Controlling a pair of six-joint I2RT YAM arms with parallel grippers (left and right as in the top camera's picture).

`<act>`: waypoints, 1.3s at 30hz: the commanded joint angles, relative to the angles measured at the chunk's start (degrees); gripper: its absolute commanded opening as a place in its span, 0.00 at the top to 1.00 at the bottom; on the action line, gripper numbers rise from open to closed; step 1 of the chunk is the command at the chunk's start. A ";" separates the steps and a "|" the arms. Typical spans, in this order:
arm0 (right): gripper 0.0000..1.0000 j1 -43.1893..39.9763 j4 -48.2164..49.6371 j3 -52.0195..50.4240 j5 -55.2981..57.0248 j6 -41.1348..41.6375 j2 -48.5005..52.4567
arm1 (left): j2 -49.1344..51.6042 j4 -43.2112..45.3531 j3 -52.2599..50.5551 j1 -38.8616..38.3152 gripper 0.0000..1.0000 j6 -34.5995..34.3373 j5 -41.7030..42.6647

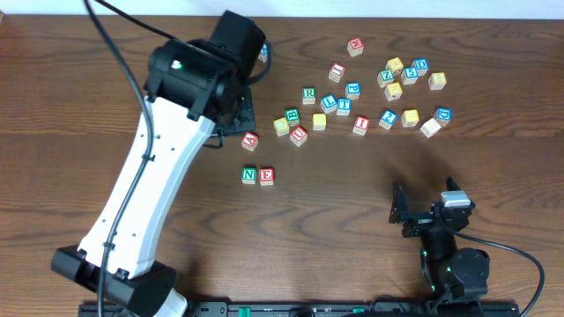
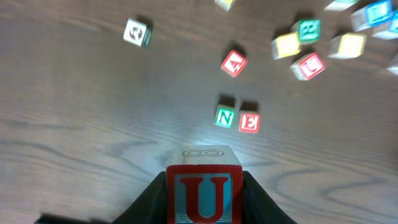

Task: Spell out NEURIPS
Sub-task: 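Carry the red U block back toward the N and E blocks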

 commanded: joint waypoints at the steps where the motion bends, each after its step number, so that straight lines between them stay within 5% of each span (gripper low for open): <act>1: 0.01 0.31 -0.26 -0.07 -0.15 0.39 -0.28 | 0.63 2.82 -6.54 -1.51 0.92 -4.28 -0.15; 11: 0.01 0.31 -0.26 -0.07 -0.15 0.39 -0.28 | 0.61 22.91 -28.30 -13.77 0.92 -4.59 -0.17; 21: 0.01 0.31 -0.24 -0.07 -0.13 0.39 -0.28 | 0.61 40.13 -36.94 -25.75 0.92 -4.70 -2.73; 39: 0.01 0.31 -0.26 -0.07 -0.13 0.39 -0.28 | 0.63 53.44 -49.66 -26.21 0.92 -8.35 -5.79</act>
